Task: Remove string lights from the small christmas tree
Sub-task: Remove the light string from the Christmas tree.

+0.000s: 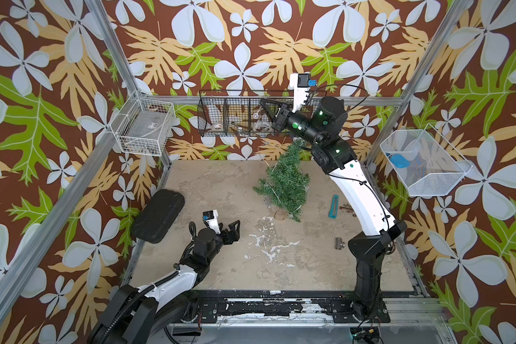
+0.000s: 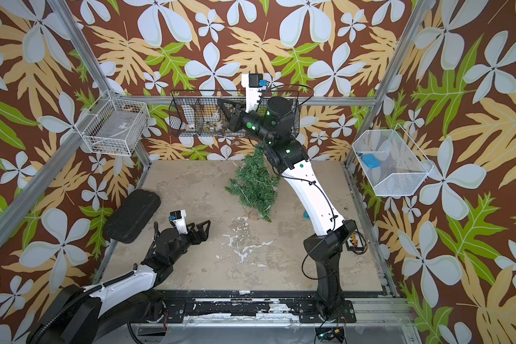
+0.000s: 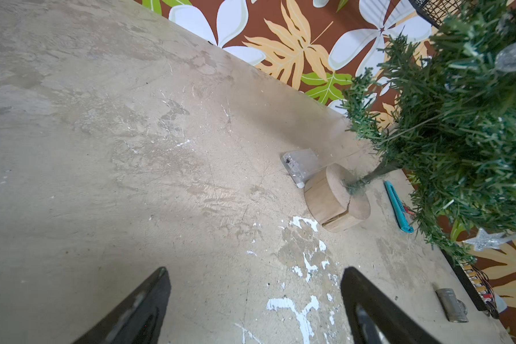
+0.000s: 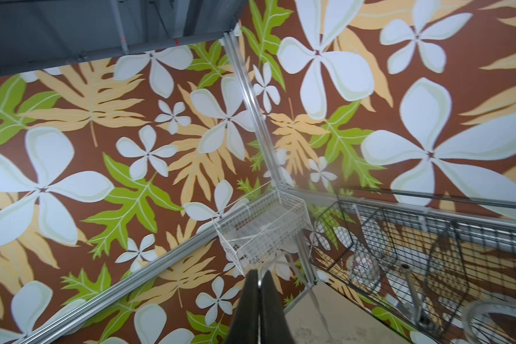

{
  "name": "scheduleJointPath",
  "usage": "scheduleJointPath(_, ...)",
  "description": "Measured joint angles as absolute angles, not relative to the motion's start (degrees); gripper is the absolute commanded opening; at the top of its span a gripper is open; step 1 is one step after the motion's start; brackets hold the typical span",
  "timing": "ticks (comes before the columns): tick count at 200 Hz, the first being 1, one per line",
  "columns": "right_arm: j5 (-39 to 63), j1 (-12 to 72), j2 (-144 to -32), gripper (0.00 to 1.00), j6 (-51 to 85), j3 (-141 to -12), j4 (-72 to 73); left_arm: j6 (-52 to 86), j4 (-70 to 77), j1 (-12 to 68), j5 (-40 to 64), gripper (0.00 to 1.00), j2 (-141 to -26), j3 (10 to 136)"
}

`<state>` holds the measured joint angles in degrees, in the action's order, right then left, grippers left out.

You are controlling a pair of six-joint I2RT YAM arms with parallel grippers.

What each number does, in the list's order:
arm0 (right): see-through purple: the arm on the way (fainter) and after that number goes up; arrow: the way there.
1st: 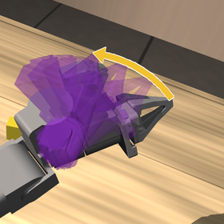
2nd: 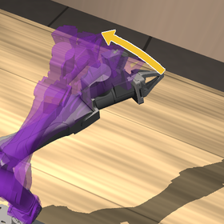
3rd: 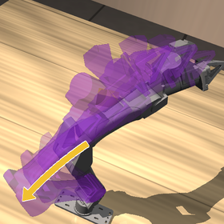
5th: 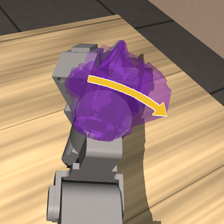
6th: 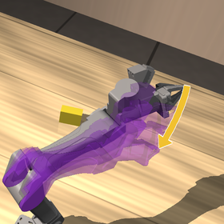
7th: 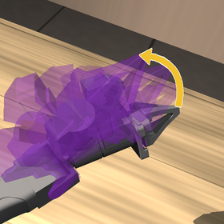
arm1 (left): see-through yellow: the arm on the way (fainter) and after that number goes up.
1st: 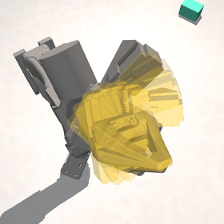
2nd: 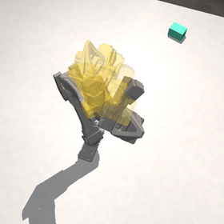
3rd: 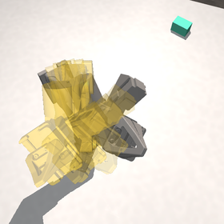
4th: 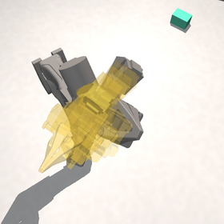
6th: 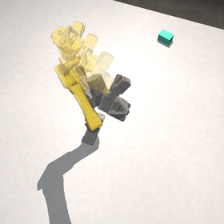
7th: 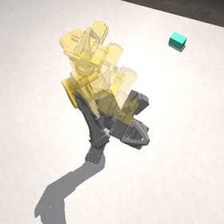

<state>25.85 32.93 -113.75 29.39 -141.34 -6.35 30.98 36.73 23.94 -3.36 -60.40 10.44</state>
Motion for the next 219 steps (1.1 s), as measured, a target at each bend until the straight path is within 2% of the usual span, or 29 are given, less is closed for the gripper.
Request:
scheduleJointPath(42, 27.4, 37.4, -109.5, 0.00, 25.0, -137.2, -9.8, 30.7, 37.1, 23.9, -3.7, 0.92, -61.1, 10.6)
scheduleJointPath(91, 26.1, 38.2, -92.9, 0.00, 20.9, -115.2, -8.8, 30.3, 37.5, 23.9, -4.4, 0.92, -62.0, 10.8)
scheduleJointPath(116, 25.2, 38.3, -85.0, 0.00, 18.9, -108.1, -9.7, 30.3, 38.3, 23.9, -5.3, 0.92, -62.3, 10.2)
scheduleJointPath(169, 13.7, 38.2, -65.3, 0.00, 13.9, -96.4, -8.6, 30.3, 38.9, 23.9, -6.6, 0.92, -64.3, 10.2)
scheduleJointPath(219, 3.0, 38.2, -56.8, 0.00, 10.2, -88.9, -9.3, 30.3, 39.2, 23.9, -6.6, 0.92, -67.2, 11.6)
